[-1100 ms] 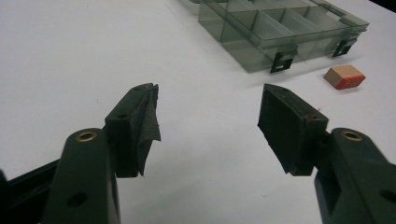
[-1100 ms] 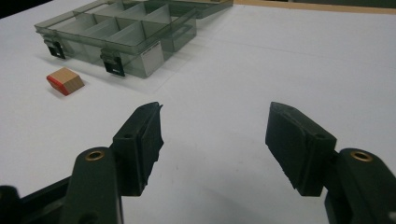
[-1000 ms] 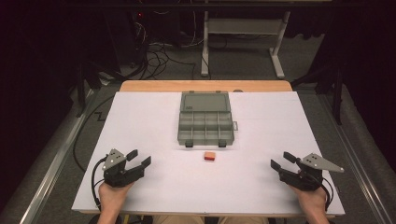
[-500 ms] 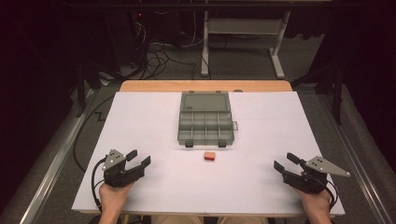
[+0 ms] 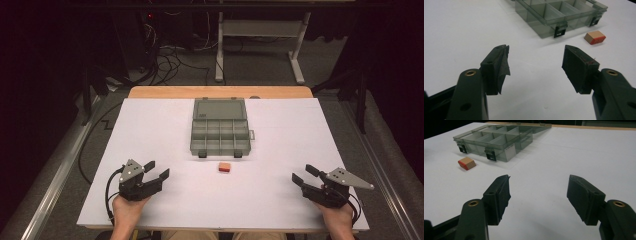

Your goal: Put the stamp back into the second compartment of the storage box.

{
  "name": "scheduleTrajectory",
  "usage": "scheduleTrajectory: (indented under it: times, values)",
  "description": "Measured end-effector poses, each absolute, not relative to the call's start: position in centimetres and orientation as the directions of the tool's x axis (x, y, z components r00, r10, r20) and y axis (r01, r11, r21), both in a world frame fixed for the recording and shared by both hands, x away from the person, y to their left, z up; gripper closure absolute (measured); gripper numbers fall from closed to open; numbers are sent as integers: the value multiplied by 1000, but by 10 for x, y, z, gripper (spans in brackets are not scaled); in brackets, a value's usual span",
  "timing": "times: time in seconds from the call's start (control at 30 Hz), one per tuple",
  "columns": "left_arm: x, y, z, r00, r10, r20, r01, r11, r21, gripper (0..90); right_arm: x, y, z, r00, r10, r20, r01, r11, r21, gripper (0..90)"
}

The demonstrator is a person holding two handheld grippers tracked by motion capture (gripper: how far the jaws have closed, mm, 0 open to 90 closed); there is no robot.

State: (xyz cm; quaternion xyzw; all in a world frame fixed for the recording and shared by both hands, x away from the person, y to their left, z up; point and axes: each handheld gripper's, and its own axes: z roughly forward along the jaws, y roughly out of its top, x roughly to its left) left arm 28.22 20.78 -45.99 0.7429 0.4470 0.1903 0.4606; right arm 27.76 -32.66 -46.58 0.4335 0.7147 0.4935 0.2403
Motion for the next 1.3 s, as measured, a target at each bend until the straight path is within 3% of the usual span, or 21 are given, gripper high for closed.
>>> scheduleTrajectory:
  times: [0.27, 0.4, 1.3]
  values:
    - [289, 180, -461, 589, 803, -95, 487, -258, 835, 377, 277, -326, -466, -508, 857, 88, 383, 133, 914, 351]
    - [293, 174, -460, 606, 785, -131, 497, -245, 832, 381, 277, -326, -466, -507, 857, 91, 383, 129, 915, 352]
    - [310, 128, -456, 692, 715, -101, 483, -354, 801, 398, 277, -323, -466, -513, 853, 97, 384, 127, 915, 353]
